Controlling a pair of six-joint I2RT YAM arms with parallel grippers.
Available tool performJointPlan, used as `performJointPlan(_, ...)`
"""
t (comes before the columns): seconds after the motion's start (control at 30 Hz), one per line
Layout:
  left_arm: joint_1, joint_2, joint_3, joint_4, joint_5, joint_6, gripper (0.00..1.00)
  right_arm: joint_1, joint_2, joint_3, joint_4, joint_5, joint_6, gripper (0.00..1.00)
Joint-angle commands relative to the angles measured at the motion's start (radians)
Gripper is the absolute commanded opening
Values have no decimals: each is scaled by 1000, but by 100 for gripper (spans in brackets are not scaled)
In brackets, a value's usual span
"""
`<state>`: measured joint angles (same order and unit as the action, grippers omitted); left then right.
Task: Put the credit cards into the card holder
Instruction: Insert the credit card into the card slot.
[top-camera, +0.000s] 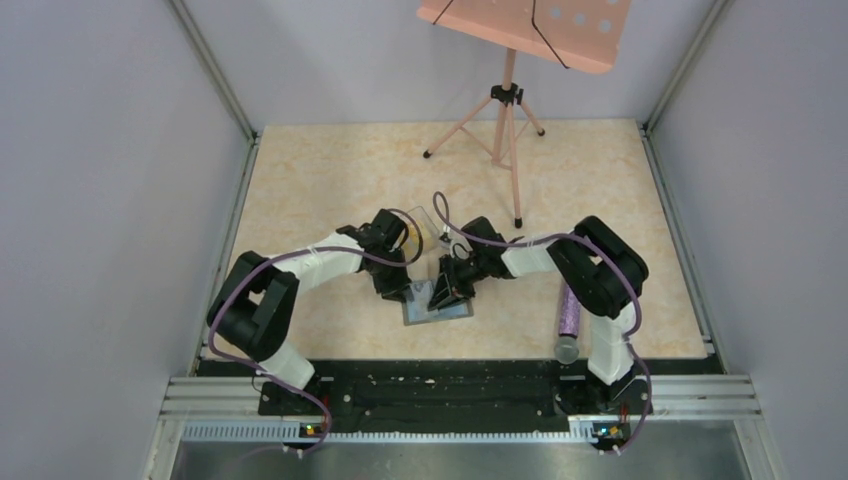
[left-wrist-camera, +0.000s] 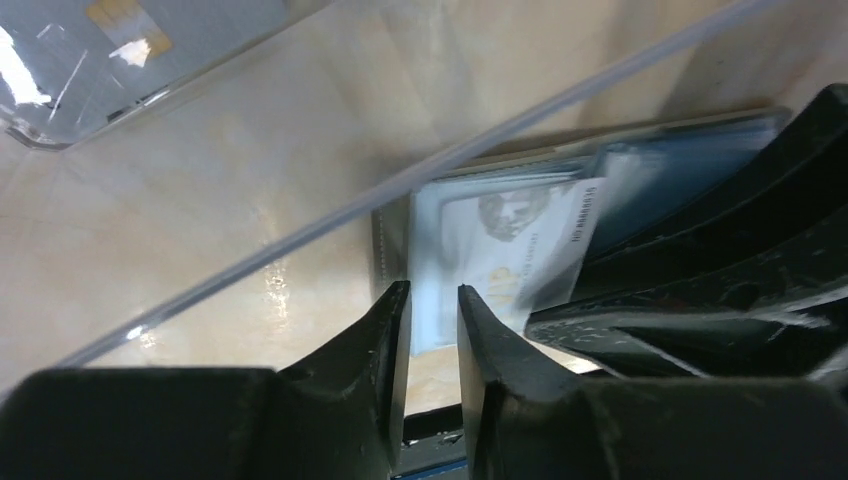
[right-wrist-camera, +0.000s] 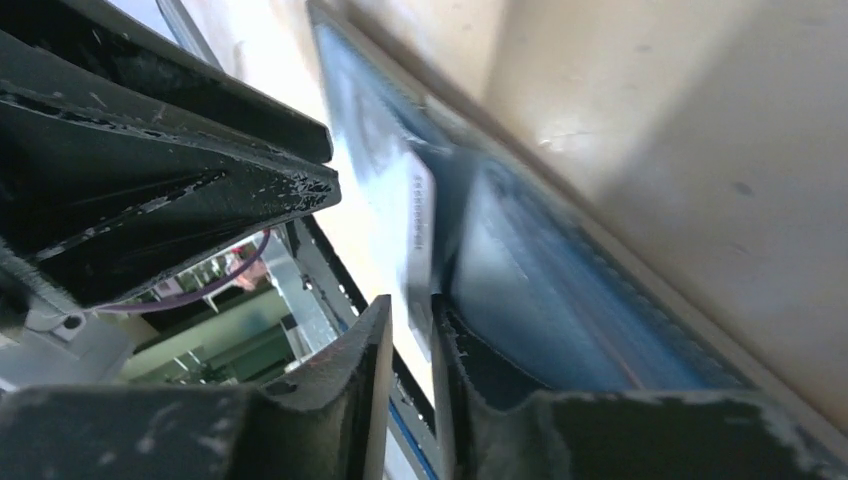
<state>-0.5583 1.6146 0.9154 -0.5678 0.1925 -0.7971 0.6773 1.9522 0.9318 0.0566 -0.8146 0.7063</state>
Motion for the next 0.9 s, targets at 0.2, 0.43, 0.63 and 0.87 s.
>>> performJointPlan(0.2,11,-139,20,-8,-38,-18,41,23,-134,56,-225,175,-139,45)
performJointPlan(0.43,36,-90,-84,126,63,-64,47,33,-122,93,-281,227,-184,49)
performJointPlan(0.63,35,-39,-159,276,148,-109,48,46,-69,111,-272,200,-207,49)
performJointPlan(0.87,35,-26,-173,367,223,-134,47,53,-22,99,-177,101,-174,34)
